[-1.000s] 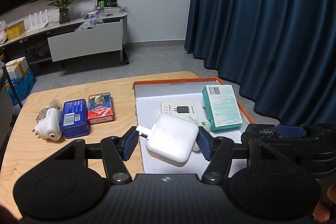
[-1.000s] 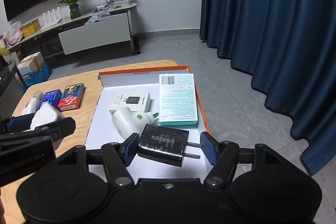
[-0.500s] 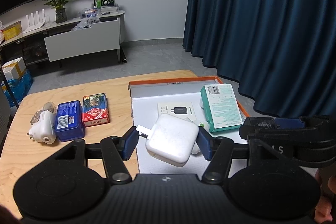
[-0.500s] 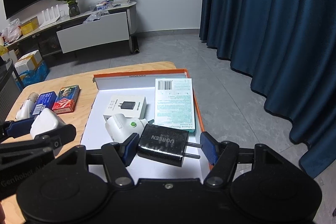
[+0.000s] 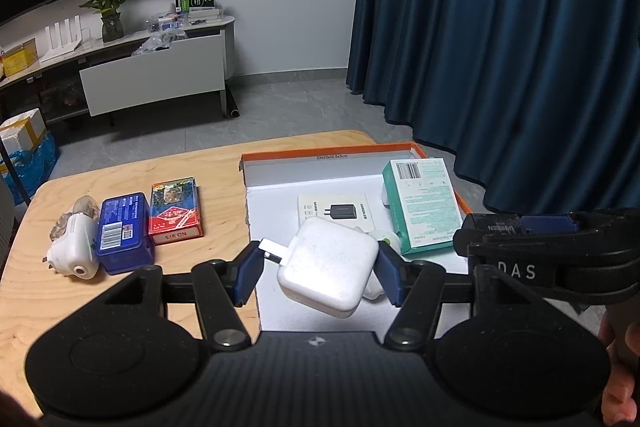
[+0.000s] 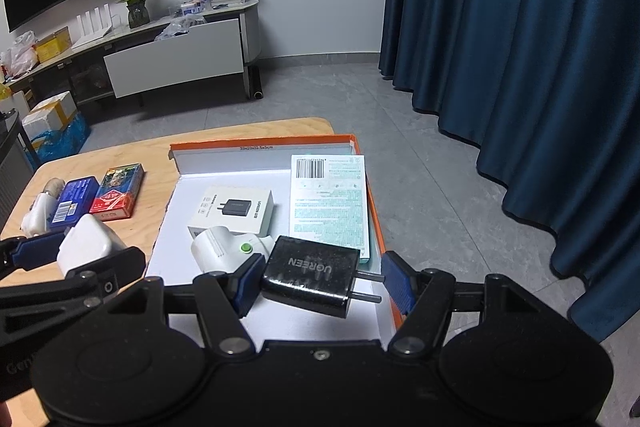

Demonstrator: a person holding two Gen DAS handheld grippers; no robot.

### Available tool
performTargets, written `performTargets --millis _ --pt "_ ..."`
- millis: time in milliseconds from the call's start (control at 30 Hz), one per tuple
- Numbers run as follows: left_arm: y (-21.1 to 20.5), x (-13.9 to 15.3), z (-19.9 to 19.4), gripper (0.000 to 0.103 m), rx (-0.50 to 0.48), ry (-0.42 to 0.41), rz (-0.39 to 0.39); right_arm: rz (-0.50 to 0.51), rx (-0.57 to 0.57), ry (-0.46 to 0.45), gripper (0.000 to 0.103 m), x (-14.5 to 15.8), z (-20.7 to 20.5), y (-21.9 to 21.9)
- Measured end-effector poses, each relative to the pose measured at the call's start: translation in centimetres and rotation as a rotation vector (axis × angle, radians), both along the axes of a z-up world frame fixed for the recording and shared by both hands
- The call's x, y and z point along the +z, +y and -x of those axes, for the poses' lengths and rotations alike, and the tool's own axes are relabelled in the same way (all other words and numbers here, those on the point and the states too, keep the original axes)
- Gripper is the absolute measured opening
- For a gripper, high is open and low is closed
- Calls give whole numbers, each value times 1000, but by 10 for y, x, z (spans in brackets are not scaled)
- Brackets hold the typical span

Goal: Organize rigid objects
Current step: 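Carry the cube charger and black charger over the white box with both grippers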

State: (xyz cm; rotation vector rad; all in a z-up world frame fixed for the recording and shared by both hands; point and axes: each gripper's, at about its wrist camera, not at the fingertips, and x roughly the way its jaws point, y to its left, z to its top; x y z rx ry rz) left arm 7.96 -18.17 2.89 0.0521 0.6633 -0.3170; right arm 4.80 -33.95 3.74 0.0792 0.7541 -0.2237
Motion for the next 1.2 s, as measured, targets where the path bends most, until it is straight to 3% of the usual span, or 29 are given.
performTargets --millis 1200 --pt "-15 -9 -21 61 -31 19 2 11 8 11 77 0 -29 -10"
